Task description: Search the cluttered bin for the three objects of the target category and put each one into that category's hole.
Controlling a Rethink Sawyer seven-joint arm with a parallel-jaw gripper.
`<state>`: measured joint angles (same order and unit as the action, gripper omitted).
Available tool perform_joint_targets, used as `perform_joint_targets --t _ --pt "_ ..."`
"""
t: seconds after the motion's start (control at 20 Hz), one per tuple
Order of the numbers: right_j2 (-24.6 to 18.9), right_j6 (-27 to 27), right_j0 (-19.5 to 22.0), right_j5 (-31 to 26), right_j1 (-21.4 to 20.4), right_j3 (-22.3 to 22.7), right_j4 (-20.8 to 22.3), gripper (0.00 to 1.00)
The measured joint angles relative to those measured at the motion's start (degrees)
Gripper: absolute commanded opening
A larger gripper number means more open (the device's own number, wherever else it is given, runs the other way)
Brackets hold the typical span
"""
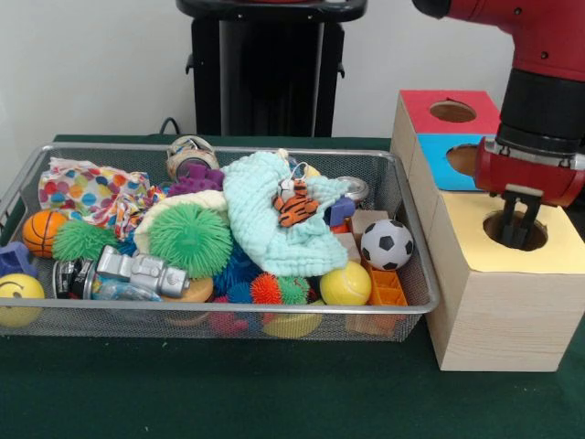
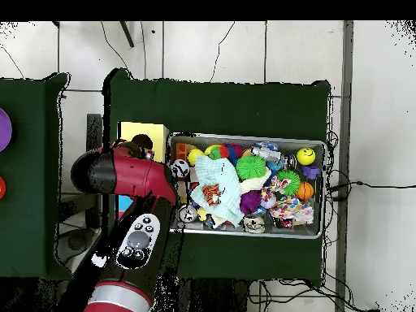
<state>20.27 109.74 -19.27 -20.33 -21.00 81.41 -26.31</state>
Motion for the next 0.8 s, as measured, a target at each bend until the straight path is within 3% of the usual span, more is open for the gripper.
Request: perform_joint_targets --t 0.5,0.8 --pt "0.3 0.0 0.3 -10.0 -6.8 2.2 0.2 0.00" --pt "0.1 0.0 3.3 -11.0 -11.0 3.3 0.4 0.00"
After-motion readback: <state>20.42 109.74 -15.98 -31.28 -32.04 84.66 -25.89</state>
